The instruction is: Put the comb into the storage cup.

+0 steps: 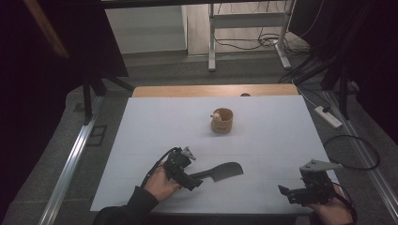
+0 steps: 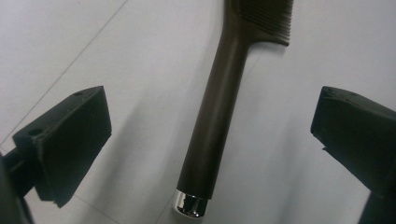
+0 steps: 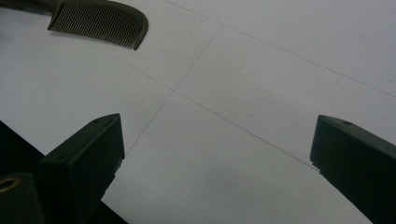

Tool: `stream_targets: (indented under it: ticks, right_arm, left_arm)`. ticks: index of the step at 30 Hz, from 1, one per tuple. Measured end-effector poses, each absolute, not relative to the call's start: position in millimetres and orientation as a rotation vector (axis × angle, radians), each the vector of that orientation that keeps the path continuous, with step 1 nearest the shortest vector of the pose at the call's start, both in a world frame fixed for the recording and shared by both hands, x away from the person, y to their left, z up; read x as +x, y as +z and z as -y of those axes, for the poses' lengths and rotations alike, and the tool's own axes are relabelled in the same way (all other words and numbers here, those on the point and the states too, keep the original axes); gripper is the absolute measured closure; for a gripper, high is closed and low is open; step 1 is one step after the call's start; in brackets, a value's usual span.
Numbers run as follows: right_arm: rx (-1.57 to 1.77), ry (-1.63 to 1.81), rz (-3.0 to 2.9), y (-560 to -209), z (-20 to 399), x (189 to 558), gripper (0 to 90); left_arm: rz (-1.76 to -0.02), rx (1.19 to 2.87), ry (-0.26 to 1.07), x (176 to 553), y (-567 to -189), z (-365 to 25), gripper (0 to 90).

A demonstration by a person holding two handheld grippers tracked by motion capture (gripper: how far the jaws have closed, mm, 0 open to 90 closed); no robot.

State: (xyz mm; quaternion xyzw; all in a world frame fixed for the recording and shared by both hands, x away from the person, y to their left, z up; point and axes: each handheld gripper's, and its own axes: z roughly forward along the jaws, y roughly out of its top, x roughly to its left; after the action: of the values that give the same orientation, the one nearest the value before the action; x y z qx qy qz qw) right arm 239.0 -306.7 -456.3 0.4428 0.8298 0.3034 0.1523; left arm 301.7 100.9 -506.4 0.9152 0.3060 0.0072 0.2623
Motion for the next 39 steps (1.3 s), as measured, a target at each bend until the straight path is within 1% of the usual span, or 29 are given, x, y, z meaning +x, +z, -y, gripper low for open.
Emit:
stream_targets:
  ticks: [5,15,25,30,39]
  right_arm:
    - [1.269,0.870,-2.383,-456.4,306.6,238.9,3.3]
    - [1.267,0.867,-2.385,-456.4,306.5,238.9,3.3]
    - [1.267,0.865,-2.385,-456.5,306.2,238.8,3.3]
    - [1.267,0.864,-2.386,-456.6,306.1,238.9,3.3]
    - [1.266,0.862,-2.389,-456.7,306.0,239.1,3.3]
  left_arm:
    - [-0.826,2.472,0.016,301.4,-508.9,-99.2,0.0]
    - [-0.786,2.531,0.011,300.7,-518.5,-91.4,0.0]
    - [-0.757,2.587,0.053,298.6,-524.4,-84.2,0.0]
    - [-0.745,2.621,0.110,294.8,-525.7,-79.4,0.0]
    - [-0.755,2.633,0.107,294.8,-524.8,-78.2,0.0]
